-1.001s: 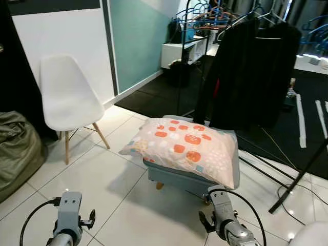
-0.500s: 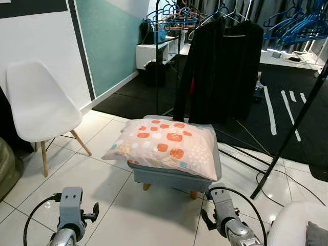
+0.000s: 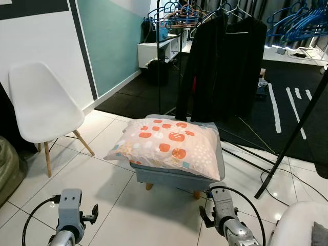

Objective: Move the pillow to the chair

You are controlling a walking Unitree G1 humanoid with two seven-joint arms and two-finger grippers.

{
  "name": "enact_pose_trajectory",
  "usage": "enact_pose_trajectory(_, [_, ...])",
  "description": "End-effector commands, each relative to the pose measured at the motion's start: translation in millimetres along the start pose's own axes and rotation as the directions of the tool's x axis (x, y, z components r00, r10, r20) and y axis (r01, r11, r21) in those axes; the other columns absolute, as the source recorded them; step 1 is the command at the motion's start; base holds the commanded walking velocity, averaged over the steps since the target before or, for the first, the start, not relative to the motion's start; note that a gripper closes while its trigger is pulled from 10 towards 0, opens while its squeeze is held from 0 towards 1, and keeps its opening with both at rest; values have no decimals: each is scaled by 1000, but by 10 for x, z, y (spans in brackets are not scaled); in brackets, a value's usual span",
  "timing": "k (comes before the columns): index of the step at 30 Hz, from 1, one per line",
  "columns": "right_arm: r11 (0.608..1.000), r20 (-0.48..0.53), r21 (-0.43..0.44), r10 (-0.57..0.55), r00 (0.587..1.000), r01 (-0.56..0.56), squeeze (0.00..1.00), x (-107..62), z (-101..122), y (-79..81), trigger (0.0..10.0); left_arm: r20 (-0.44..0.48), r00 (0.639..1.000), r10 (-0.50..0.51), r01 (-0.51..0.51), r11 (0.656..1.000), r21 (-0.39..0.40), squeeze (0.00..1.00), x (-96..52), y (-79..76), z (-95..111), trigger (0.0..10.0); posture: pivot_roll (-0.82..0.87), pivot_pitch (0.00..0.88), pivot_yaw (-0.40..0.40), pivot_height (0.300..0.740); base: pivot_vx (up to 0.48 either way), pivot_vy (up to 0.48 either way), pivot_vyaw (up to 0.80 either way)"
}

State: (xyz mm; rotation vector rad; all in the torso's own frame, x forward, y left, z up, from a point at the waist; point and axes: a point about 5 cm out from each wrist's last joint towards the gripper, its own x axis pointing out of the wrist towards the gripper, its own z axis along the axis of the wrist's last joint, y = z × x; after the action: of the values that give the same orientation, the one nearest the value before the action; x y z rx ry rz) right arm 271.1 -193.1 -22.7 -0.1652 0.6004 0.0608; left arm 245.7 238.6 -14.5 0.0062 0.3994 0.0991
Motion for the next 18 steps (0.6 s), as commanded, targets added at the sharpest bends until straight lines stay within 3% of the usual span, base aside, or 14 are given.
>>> enact_pose_trajectory(1, [1000,7,-1,-1,1000,1,0,7,20,14,10000,6,1000,7,-8,1000,14,0,8,57,32,10000,-224,0,-9,740,0,0,0])
enact_pose_trajectory(11, [1000,2,-19,11,1000,-11,0,23,53,32,10000,12,999,29,-29,1000,5,0,34,81,72,10000,-227,0,-26,740,0,0,0])
enact_pose_trajectory(18, [998,-12,-56,40,999,-41,0,31,70,29,10000,35,998,54,-54,999,-4,0,39,93,104,10000,-192,0,-93,740,0,0,0])
